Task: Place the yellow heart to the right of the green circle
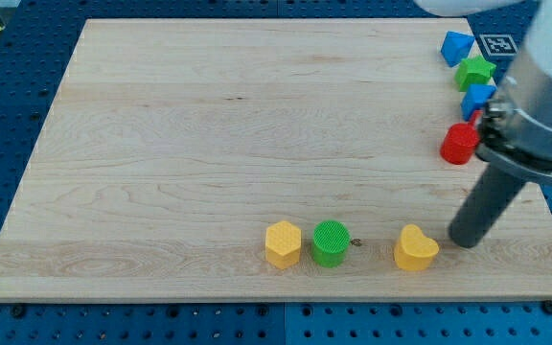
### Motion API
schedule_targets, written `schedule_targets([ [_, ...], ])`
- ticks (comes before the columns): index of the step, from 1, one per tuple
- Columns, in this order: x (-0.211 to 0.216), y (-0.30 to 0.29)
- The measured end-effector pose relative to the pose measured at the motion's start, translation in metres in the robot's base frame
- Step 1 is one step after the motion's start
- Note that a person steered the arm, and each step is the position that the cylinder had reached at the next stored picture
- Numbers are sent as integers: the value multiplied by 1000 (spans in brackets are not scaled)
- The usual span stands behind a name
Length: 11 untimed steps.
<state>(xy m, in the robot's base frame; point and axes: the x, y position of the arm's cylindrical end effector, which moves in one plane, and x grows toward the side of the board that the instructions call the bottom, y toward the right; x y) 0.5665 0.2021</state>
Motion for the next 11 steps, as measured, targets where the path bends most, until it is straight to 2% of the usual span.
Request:
schedule_targets([
  [2, 29, 11],
  [3, 29, 11],
  [5, 29, -43],
  [6, 29, -45],
  [8, -7, -21],
  [11, 4, -74],
])
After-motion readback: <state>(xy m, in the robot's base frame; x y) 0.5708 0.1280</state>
